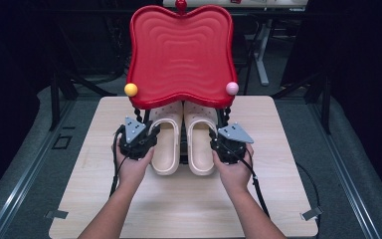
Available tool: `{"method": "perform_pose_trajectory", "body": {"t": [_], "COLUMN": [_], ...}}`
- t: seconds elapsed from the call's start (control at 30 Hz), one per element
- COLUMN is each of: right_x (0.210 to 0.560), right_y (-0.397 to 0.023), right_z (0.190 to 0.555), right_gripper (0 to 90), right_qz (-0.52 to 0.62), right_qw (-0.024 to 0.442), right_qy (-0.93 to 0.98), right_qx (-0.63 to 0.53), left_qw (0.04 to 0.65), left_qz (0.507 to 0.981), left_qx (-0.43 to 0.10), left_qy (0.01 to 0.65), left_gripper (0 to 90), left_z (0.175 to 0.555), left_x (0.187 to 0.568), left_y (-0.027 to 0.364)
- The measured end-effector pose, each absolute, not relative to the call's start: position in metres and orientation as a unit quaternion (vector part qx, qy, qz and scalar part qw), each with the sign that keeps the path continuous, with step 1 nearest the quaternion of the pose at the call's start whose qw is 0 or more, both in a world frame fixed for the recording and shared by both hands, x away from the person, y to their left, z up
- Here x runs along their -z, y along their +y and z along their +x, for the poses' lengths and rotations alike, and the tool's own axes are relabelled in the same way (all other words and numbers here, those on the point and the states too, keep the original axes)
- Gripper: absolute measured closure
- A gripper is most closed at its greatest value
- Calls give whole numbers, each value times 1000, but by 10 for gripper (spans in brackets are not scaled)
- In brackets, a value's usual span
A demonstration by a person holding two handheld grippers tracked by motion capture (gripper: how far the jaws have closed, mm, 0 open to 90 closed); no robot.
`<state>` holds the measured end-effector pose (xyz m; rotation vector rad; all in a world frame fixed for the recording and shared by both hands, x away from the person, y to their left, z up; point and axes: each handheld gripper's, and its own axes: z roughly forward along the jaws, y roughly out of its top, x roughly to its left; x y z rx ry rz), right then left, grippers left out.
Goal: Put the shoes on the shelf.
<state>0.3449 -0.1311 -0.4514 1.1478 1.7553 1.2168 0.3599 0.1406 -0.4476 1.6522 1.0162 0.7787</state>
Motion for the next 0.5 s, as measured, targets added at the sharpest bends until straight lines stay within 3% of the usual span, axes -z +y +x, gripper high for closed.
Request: {"method": "perform_pose_trajectory", "body": {"t": [0.5], "right_x": [449], "right_y": [-132], "right_z": [342], "right_gripper": [675], "right_qz": [439], "right_qw": [351], "right_qy": [678], "right_qx": [-474], "left_qw": [515], "left_qz": [680], "left_qx": [-304], "left_qy": [424], "left_gripper": [616], "left_z": [359], "left_x": [447], "left_y": [141]}}
